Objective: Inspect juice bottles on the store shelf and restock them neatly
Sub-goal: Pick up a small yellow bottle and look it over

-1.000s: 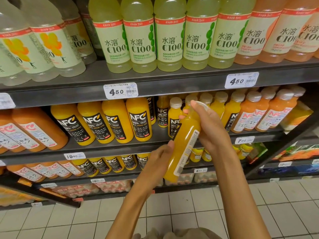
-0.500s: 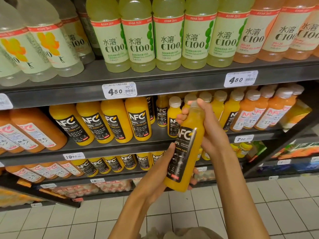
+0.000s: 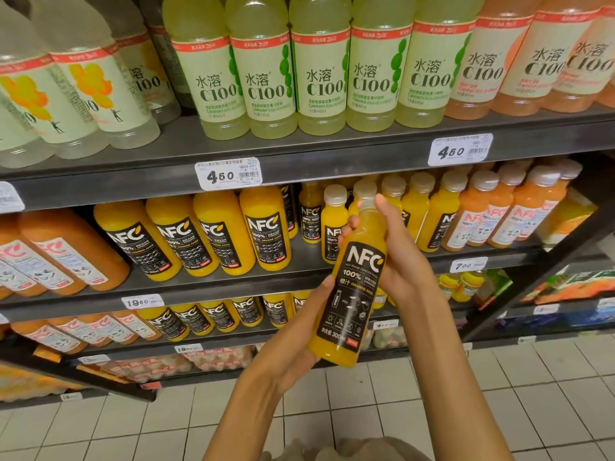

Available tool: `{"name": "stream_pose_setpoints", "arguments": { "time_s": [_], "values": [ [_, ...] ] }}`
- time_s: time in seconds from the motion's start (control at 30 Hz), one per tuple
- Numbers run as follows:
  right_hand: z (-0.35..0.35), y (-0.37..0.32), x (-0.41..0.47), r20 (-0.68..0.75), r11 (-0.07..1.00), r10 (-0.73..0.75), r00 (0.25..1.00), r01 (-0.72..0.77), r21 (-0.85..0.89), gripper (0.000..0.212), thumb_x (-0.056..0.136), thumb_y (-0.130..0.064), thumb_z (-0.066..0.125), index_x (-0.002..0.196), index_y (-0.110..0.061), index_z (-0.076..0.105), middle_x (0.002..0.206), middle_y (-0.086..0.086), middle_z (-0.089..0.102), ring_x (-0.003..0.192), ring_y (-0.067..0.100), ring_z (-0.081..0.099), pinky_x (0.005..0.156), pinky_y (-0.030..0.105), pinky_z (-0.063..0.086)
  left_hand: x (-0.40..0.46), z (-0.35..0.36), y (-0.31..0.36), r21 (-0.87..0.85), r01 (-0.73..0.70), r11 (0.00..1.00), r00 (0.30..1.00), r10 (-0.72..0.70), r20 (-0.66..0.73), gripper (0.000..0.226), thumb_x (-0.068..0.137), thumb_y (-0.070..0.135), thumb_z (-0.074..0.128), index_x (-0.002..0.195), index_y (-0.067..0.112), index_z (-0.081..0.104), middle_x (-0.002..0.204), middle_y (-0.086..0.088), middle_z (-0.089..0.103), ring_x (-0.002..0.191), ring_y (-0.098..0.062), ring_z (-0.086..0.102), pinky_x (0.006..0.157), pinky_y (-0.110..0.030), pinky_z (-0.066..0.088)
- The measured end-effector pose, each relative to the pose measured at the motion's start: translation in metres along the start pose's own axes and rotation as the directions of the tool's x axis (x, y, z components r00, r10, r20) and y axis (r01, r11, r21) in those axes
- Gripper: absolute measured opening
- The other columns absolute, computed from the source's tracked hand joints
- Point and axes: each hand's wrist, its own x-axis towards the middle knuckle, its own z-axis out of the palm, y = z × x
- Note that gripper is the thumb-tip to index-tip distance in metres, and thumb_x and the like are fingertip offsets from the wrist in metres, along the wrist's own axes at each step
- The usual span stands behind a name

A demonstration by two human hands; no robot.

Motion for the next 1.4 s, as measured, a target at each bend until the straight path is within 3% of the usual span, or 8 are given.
{"name": "stream_pose_setpoints", "arguments": {
  "time_s": [0.23, 0.37, 0.63, 0.77, 0.93, 1.03, 1.13, 1.4],
  "values": [
    [-0.007, 0.000, 0.000, -0.092, 0.958, 0.087, 0.992, -0.108, -0.266, 0.050, 0.092, -0.051, 0.050, 0.106, -0.004, 0.058, 0.083, 0.012, 0.069, 0.079, 0.024, 0.070, 0.069, 0.035, 0.056, -0.006, 0.005, 0.000, -0.001, 0.017, 1.000, 0.988, -0.017, 0.151, 0.064, 0.088, 0.059, 0.034, 0.132, 0.013, 0.046, 0.104, -0.017, 0.069, 0.081, -0.026, 0.070, 0.073, -0.032, 0.054],
    [-0.011, 0.003, -0.003, -0.029, 0.967, 0.255, 0.967, -0.255, -0.009, 0.045, 0.094, -0.047, 0.047, 0.097, -0.003, 0.057, 0.081, 0.010, 0.067, 0.080, 0.024, 0.067, 0.076, 0.037, 0.055, -0.006, 0.011, 0.001, -0.144, 0.109, 0.984, 0.980, -0.082, 0.183, 0.074, 0.084, 0.059, 0.039, 0.128, 0.000, 0.046, 0.093, -0.018, 0.069, 0.077, -0.026, 0.069, 0.065, -0.032, 0.055],
    [-0.015, 0.017, -0.004, -0.118, 0.922, 0.385, 0.915, -0.376, 0.094, 0.048, 0.096, -0.039, 0.047, 0.114, 0.005, 0.052, 0.084, 0.017, 0.068, 0.072, 0.026, 0.069, 0.057, 0.033, 0.058, -0.006, 0.020, 0.004, -0.231, 0.095, 0.968, 0.983, -0.055, 0.173, 0.065, 0.085, 0.051, 0.043, 0.126, 0.000, 0.046, 0.094, -0.018, 0.067, 0.077, -0.026, 0.068, 0.059, -0.032, 0.056],
    [-0.018, 0.014, -0.004, -0.106, 0.931, 0.365, 0.925, -0.364, 0.032, 0.050, 0.096, -0.042, 0.046, 0.117, 0.004, 0.051, 0.088, 0.016, 0.066, 0.077, 0.025, 0.067, 0.068, 0.037, 0.057, -0.006, 0.020, 0.002, -0.222, 0.092, 0.971, 0.988, -0.062, 0.138, 0.066, 0.084, 0.046, 0.049, 0.131, 0.000, 0.043, 0.093, -0.021, 0.065, 0.074, -0.029, 0.068, 0.058, -0.035, 0.056],
    [-0.018, 0.003, -0.008, -0.097, 0.965, 0.236, 0.967, -0.245, -0.093, 0.047, 0.097, -0.038, 0.046, 0.127, -0.002, 0.049, 0.094, 0.013, 0.067, 0.081, 0.024, 0.067, 0.072, 0.038, 0.056, -0.009, 0.017, -0.001, -0.134, 0.062, 0.989, 0.992, -0.047, 0.113, 0.051, 0.076, 0.041, 0.065, 0.115, 0.008, 0.060, 0.099, -0.023, 0.068, 0.082, -0.030, 0.069, 0.066, -0.038, 0.058],
    [-0.016, -0.009, -0.015, -0.026, 0.996, 0.039, 0.999, -0.041, -0.075, 0.032, 0.095, -0.031, 0.049, 0.114, -0.006, 0.054, 0.100, 0.013, 0.067, 0.087, 0.024, 0.068, 0.078, 0.040, 0.056, -0.004, 0.013, -0.005, -0.110, 0.044, 0.993, 0.998, -0.037, 0.059, 0.049, 0.083, 0.046, 0.056, 0.115, 0.009, 0.062, 0.099, -0.021, 0.069, 0.084, -0.027, 0.069, 0.072, -0.038, 0.058],
    [-0.009, -0.016, -0.024, 0.096, 0.970, -0.139, 0.986, 0.155, -0.188, 0.040, 0.091, -0.028, 0.050, 0.128, -0.011, 0.050, 0.118, 0.015, 0.066, 0.103, 0.024, 0.066, 0.088, 0.039, 0.055, 0.004, 0.011, -0.009, -0.011, -0.017, 1.000, 0.999, 0.017, -0.028, 0.058, 0.088, 0.060, 0.037, 0.106, 0.016, 0.070, 0.094, -0.017, 0.070, 0.082, -0.024, 0.068, 0.070, -0.035, 0.057],
    [0.015, -0.028, -0.044, 0.330, 0.903, -0.194, 0.924, 0.300, -0.309, 0.052, 0.090, -0.030, 0.056, 0.138, -0.015, 0.041, 0.111, 0.009, 0.069, 0.107, 0.022, 0.064, 0.089, 0.037, 0.053, 0.014, 0.013, -0.007, 0.280, -0.233, 0.931, 0.937, 0.292, -0.191, 0.059, 0.080, 0.065, 0.031, 0.099, 0.028, 0.072, 0.100, -0.014, 0.072, 0.093, -0.027, 0.068, 0.089, -0.043, 0.052]
  ]
}}
